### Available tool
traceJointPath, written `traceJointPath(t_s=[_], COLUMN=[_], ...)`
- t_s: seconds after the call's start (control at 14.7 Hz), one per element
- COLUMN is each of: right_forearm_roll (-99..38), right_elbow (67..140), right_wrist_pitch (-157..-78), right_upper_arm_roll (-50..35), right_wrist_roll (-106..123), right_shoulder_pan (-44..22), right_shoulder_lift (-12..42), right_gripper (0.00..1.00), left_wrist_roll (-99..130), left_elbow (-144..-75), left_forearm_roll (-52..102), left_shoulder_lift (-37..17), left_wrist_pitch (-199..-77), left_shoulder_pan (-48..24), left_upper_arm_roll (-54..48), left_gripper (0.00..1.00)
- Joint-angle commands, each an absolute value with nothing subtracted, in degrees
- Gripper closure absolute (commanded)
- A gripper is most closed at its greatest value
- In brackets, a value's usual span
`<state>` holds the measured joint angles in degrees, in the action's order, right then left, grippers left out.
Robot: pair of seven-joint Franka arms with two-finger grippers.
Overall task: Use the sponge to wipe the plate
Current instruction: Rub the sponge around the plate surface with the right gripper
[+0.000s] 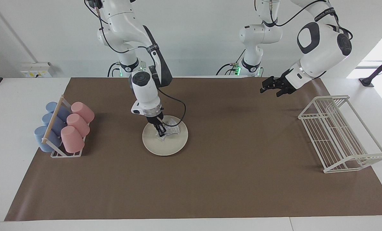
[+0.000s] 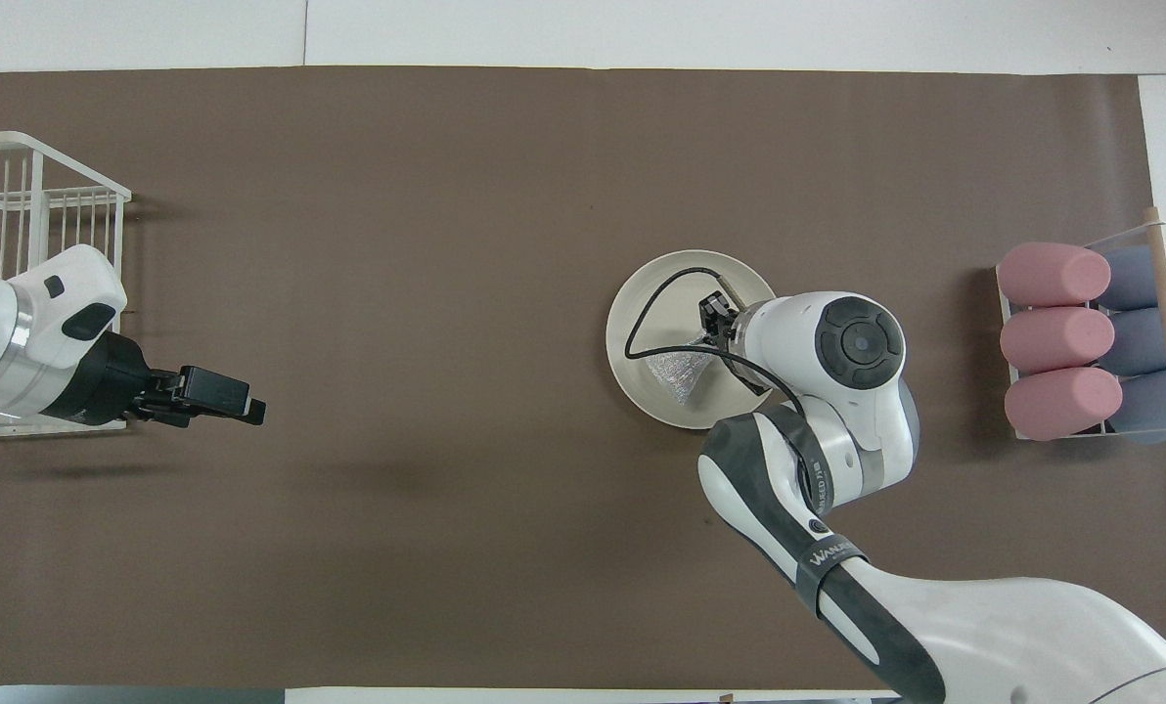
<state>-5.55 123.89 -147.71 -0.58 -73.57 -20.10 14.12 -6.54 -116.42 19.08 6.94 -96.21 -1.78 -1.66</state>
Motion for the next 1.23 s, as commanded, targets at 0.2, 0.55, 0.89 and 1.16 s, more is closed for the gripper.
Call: traceJointPath(t_s=[0.2, 0.55, 0.89, 1.16], right_forearm_roll=[-6.15, -6.59, -6.68, -6.59], right_elbow=[125.24, 125.6, 126.47, 126.56], right_wrist_pitch=[-148.71, -149.06, -151.26, -151.17], right_upper_arm_roll=[-1.05, -1.14, -0.97, -0.97], right_wrist_roll=[-67.41, -75.21, -74.56, -62.6], right_shoulder_pan=[-16.78, -21.96, -22.42, -15.4], right_shoulder_lift=[14.5, 15.2, 15.64, 15.91], right_gripper=[1.0, 1.0, 1.0, 1.0], left_wrist_roll=[-5.36, -3.6, -3.34, -3.25], left_elbow=[-116.46, -116.46, -116.46, -116.28], left_forearm_roll=[17.75, 17.75, 17.75, 17.67], left_shoulder_lift=[7.12, 7.12, 7.12, 7.12], left_wrist_pitch=[-97.65, -98.17, -98.26, -98.26], left_shoulder_pan=[-2.46, -2.46, -2.55, -2.55], left_upper_arm_roll=[-1.41, -1.41, -1.41, -1.41], left_gripper=[0.0, 0.0, 0.0, 0.0])
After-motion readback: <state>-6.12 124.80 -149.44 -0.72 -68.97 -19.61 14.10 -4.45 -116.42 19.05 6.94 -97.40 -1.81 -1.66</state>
